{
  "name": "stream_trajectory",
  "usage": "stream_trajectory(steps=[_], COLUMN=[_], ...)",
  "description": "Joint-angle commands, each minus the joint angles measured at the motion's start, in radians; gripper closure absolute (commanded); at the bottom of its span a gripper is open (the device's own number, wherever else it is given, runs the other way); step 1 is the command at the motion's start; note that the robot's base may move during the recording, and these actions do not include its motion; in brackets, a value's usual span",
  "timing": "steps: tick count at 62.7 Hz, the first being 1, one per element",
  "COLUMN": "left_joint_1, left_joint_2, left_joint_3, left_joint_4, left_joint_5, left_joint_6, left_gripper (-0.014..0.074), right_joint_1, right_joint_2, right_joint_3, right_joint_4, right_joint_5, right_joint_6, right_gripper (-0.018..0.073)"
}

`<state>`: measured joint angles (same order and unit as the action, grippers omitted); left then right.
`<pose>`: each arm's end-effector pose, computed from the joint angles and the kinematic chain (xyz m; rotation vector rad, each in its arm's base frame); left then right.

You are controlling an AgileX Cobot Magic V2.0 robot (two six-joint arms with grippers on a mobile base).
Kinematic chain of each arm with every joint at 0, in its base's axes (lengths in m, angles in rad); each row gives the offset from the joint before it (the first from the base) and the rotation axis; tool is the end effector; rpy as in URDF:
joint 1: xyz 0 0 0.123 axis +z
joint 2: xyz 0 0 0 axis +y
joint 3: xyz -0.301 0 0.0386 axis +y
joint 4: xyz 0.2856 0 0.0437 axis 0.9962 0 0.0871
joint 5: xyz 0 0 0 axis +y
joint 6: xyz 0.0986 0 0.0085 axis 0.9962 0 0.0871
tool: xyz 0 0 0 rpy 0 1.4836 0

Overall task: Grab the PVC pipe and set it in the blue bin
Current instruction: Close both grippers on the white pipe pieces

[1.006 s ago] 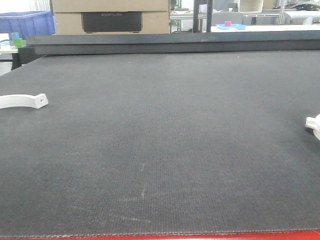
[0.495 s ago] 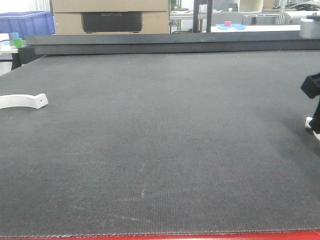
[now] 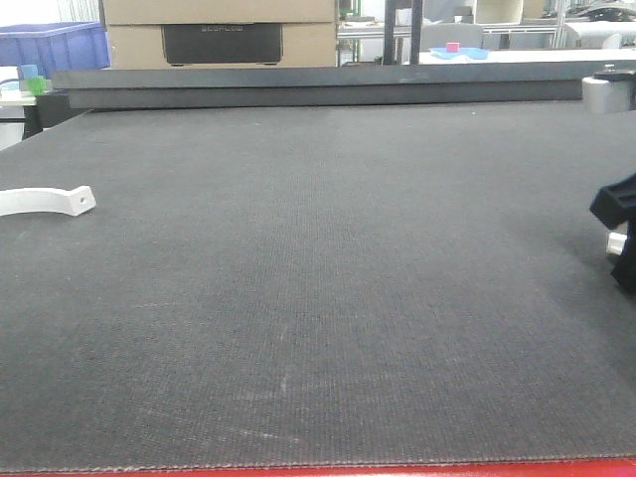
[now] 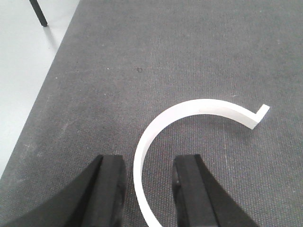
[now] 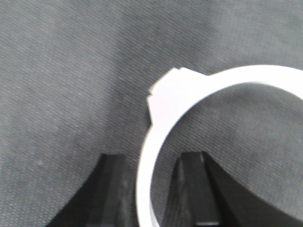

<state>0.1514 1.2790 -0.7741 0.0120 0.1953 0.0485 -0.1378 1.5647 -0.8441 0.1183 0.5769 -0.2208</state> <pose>0.2989 0.0458 0.2654 -0.1009 2.1841 0.1225 0.3131 -0.0370 0.1763 0.0062 2.7727 0.0227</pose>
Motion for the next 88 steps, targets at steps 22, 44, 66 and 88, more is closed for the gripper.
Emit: stream_trajectory(steps=[22, 44, 66, 88], left_joint_1=[0.005, 0.017, 0.086, 0.083], left_joint_2=[-0.001, 0.001, 0.048, 0.201], left_joint_3=[-0.011, -0.011, -0.011, -0.051], left_joint_4=[0.003, 0.003, -0.012, -0.046], left_joint_5=[-0.025, -0.014, 0.030, 0.065], left_joint_6=[-0.008, -0.008, -0.008, -0.006], left_gripper=[0.0402, 0.0402, 0.0402, 0.0402], right_joint_1=[0.001, 0.001, 0.018, 0.022], right_joint_2=[0.017, -0.061, -0.326, -0.507], right_joint_3=[-0.004, -0.004, -0.004, -0.004], right_joint_4=[-0.012, 0.046, 0.157, 0.181], right_joint_5=[-0.027, -0.011, 0.043, 0.075], right_joint_6=[-0.009, -0.009, -0.009, -0.009], right_gripper=[0.0727, 0.0727, 0.0727, 0.0727])
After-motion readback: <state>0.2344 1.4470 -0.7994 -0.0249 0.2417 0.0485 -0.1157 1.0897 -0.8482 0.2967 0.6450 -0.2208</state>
